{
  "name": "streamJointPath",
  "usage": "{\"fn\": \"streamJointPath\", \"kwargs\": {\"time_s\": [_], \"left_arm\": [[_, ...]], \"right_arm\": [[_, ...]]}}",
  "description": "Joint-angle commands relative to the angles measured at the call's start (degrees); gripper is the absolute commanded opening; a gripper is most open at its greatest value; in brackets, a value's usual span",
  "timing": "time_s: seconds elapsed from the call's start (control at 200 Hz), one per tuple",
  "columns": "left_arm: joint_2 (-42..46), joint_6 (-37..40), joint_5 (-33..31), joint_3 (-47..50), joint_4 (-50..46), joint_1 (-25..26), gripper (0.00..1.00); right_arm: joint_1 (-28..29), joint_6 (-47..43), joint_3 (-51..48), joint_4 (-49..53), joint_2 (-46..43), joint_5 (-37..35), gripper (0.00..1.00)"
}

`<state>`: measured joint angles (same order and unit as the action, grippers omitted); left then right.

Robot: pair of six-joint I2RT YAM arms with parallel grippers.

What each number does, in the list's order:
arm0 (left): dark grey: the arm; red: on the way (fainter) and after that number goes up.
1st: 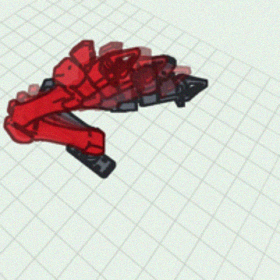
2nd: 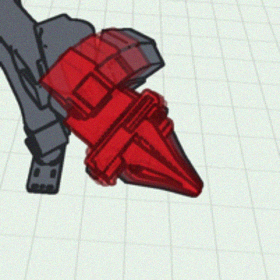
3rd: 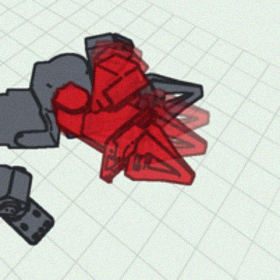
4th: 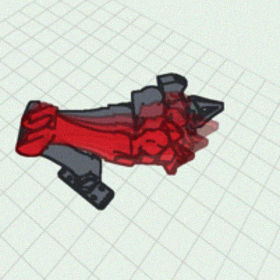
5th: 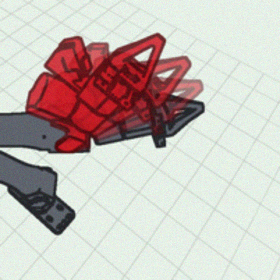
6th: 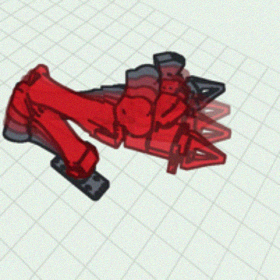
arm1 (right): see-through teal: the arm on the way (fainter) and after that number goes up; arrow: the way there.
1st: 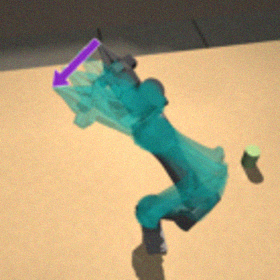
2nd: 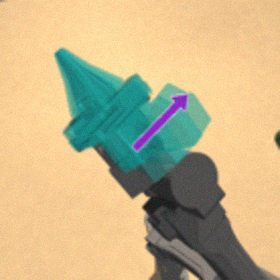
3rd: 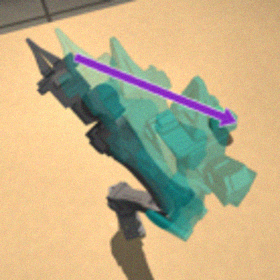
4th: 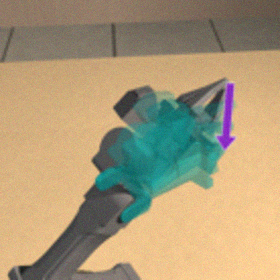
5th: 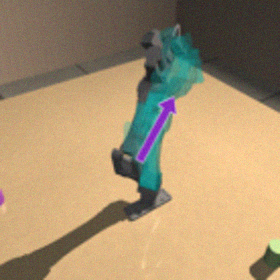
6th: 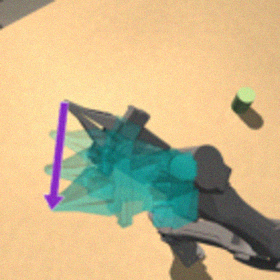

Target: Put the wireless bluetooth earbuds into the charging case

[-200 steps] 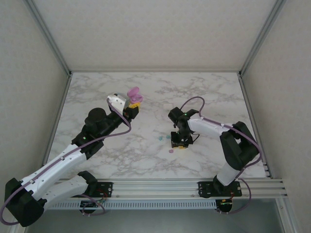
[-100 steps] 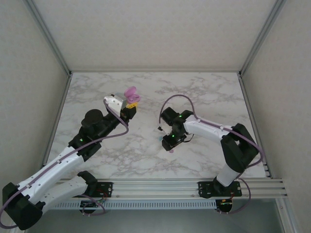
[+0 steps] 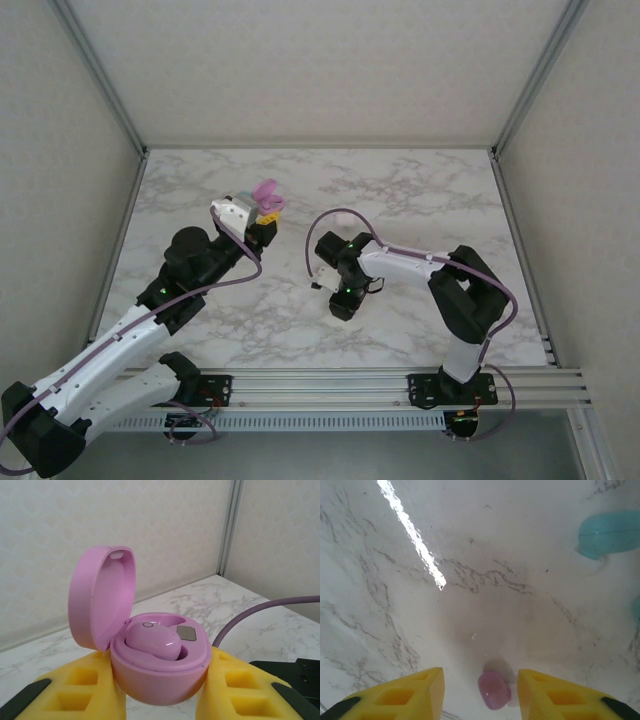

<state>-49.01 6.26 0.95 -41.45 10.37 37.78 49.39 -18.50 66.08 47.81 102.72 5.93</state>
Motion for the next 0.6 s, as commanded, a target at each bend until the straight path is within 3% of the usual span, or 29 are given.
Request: {"fn": "streamJointPath", "kwargs": {"time_s": [0.0,0.596], "left_arm": [[0.8,0.6,-0.7,-1.7,0.7,-0.4,0.19],[0.1,0.3,-0.5,-1.4,1.0,-0.4,0.19]], "right_arm": [[0.6,-2.8,1.4,2.4,1.9,-0.8,0.41],[0.6,0.5,-1.1,2.0,2.9,-5.9,0.25]]}}
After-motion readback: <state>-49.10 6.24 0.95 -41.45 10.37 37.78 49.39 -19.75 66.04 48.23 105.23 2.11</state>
